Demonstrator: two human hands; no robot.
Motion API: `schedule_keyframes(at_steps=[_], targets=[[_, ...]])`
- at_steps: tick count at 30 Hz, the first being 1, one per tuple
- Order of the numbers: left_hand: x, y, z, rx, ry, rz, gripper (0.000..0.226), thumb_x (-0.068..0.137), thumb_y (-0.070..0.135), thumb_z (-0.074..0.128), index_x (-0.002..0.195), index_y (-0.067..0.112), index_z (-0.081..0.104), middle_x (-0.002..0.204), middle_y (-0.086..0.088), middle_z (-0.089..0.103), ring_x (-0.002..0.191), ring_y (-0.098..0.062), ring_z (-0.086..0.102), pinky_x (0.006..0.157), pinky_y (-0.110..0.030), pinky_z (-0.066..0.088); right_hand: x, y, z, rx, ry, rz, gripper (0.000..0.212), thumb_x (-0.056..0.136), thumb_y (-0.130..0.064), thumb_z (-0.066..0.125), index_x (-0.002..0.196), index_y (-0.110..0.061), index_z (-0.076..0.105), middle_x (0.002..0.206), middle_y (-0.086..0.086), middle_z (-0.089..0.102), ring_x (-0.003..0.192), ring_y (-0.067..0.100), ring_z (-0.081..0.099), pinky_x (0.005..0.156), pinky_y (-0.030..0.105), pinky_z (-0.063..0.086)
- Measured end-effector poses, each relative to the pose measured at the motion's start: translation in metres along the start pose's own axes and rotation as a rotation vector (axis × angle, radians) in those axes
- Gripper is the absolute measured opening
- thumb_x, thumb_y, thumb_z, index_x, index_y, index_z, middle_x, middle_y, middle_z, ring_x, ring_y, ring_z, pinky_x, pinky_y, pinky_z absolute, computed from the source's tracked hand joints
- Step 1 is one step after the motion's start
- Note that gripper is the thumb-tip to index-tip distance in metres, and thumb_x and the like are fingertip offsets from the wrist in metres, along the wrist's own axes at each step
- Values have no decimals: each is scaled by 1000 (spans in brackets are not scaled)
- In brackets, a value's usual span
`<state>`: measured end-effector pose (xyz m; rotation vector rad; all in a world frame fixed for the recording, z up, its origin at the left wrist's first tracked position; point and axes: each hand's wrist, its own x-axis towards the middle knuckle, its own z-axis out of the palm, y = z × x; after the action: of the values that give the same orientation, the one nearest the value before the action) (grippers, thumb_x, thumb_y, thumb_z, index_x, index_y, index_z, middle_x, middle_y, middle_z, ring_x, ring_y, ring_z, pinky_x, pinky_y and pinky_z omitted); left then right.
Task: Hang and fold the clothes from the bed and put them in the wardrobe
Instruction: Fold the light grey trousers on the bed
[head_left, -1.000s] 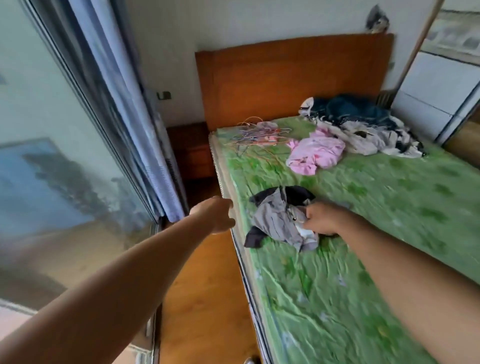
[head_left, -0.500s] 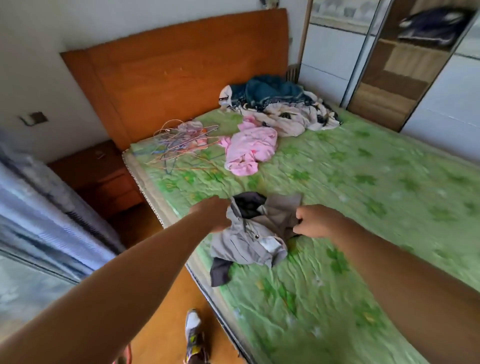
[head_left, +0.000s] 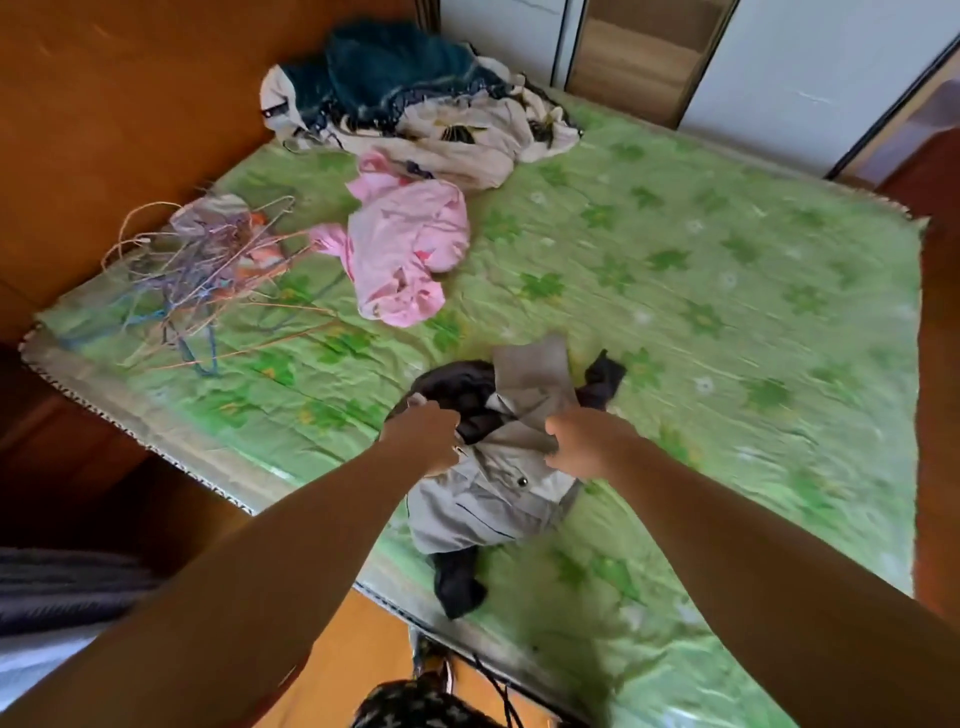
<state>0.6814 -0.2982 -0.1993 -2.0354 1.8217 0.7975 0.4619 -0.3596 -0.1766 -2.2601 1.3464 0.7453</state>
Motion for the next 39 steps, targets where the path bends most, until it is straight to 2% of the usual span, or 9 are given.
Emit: schedule_keyframes(at_steps=[4,10,17,23,27,31,35,37,39], targets=[[47,-25,32,-31,-71,25,46,92,29,59,137,27,51,141,-9,45,124,-32,51,93,-47,52,44,-22,24,-7,-50,19,9,95,-24,54,100,-19,48,102,6,50,106,32,59,77,37,46],[109,-43,96,-23,-130,-1,47,94,29,54,139,26,44,139,-8,41,129,-34,45,92,-48,46,118,-36,84,-63,-109,-36,34,94,-35,56,125,-20,56,136,16,47,130,38,44,100,52,48],[158,-44,150,-22,-206,-3,58,93,20,53,144,32,29,136,-10,44,121,-38,52,86,-46,50,176,-51,145,-180,-248,-145,52,96,-54,50,146,-44,42,168,10,-4,152,38,2,115,60,24],[165,-42,158,-24,-139,0,57,91,13,53,140,30,29,126,-11,48,109,-34,58,72,-39,45,173,-44,143,-59,54,-127,27,96,-18,57,123,-16,55,118,5,59,115,26,55,80,43,55],[156,-32,148,-79,-28,33,46,90,22,60,129,27,36,125,-12,44,114,-33,48,76,-39,45,160,-36,112,72,80,-138,14,94,-8,51,97,-19,44,77,-3,44,82,27,59,61,36,42],[148,-13,120,-51,138,133,38,85,38,63,118,30,47,134,-10,34,128,-34,34,99,-46,42,128,-19,70,114,74,-169,20,91,-2,49,94,-20,41,84,4,55,74,29,57,64,43,52],[137,12,72,-85,72,241,43,85,44,60,124,32,46,143,2,40,147,-26,22,118,-62,12,86,5,25,112,157,-155,14,91,-2,49,92,-15,47,78,4,54,71,27,55,61,41,49],[123,27,40,-177,77,259,49,84,41,60,129,33,42,131,4,53,132,-26,45,112,-61,31,63,18,-1,120,240,-144,18,92,-3,50,87,-19,44,70,-4,46,66,23,50,56,34,38],[107,45,9,-268,132,273,52,85,35,60,131,32,37,114,0,60,109,-27,59,88,-55,53,36,32,-29,143,298,-135,20,92,-4,51,89,-21,40,66,-6,42,62,21,48,51,31,32]])
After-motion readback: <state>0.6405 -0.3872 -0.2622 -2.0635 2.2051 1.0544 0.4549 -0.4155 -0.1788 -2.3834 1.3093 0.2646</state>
